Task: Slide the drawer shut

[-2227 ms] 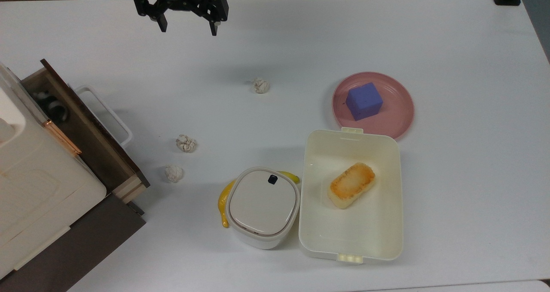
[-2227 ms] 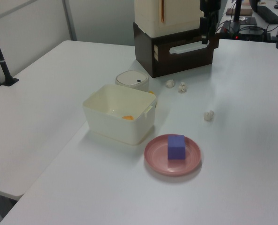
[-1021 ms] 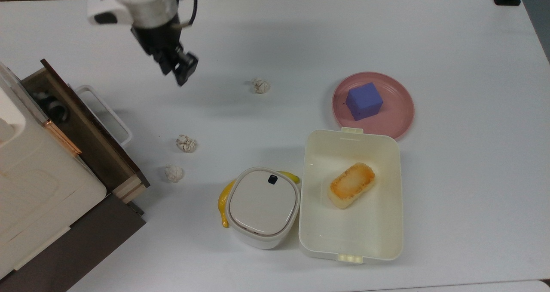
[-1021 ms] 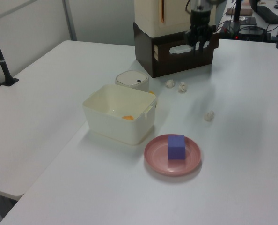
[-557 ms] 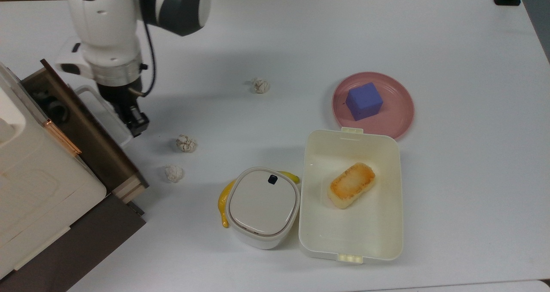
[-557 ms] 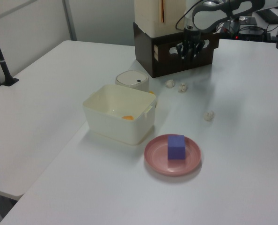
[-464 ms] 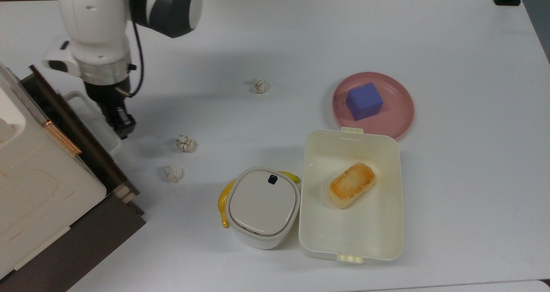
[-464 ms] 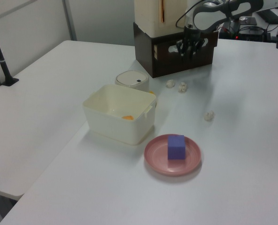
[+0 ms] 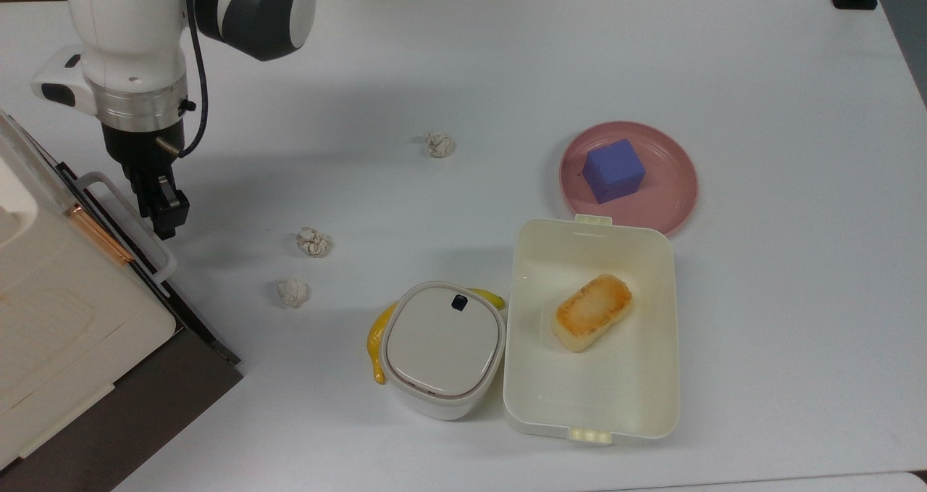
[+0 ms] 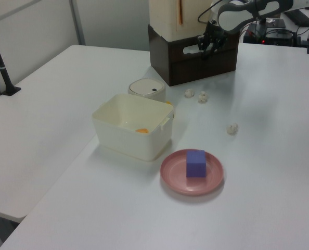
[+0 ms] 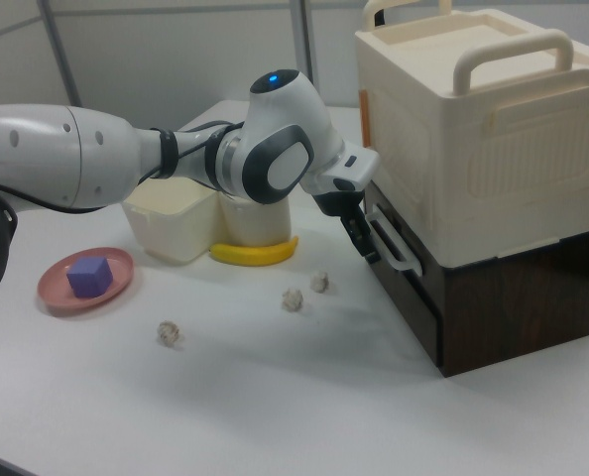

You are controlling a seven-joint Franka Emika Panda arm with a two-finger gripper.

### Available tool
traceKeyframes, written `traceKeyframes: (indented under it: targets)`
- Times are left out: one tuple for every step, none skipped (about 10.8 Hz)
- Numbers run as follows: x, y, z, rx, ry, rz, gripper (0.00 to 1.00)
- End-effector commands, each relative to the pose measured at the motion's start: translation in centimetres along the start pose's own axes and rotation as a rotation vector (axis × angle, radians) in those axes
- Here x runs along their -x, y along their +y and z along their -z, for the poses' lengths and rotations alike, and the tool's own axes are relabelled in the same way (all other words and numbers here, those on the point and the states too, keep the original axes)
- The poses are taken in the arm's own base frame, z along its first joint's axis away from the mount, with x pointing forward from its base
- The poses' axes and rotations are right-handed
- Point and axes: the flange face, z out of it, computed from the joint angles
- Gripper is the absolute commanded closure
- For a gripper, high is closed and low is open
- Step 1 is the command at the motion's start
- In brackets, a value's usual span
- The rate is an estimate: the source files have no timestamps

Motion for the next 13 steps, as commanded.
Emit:
traceKeyframes:
  targets:
    - [-0.2, -0.1, 4.2, -0.009, 0.011, 0.158, 0.48]
    - [2.2, -1.4, 6.7, 0.011, -0.084, 0.277, 0.38]
    - [4.7, -2.1, 9.0, 0.029, -0.191, 0.417, 0.31]
    - [6.6, -2.1, 11.4, 0.023, -0.273, 0.538, 0.20]
    - [8.2, -2.0, 13.6, -0.001, -0.311, 0.625, 0.05]
    - [9.9, -2.8, 16.0, -0.040, -0.307, 0.677, 0.00]
    - [11.3, -3.3, 18.3, -0.070, -0.294, 0.714, 0.00]
    - [11.6, -3.4, 19.3, -0.083, -0.285, 0.741, 0.00]
    - [11.9, -3.5, 19.6, -0.090, -0.288, 0.772, 0.00]
    - [11.7, -3.3, 19.7, -0.097, -0.288, 0.795, 0.00]
    - [11.6, -3.2, 20.0, -0.100, -0.285, 0.798, 0.00]
    - [11.1, -2.6, 19.8, -0.095, -0.288, 0.786, 0.00]
    - [11.0, -2.5, 19.7, -0.090, -0.298, 0.786, 0.00]
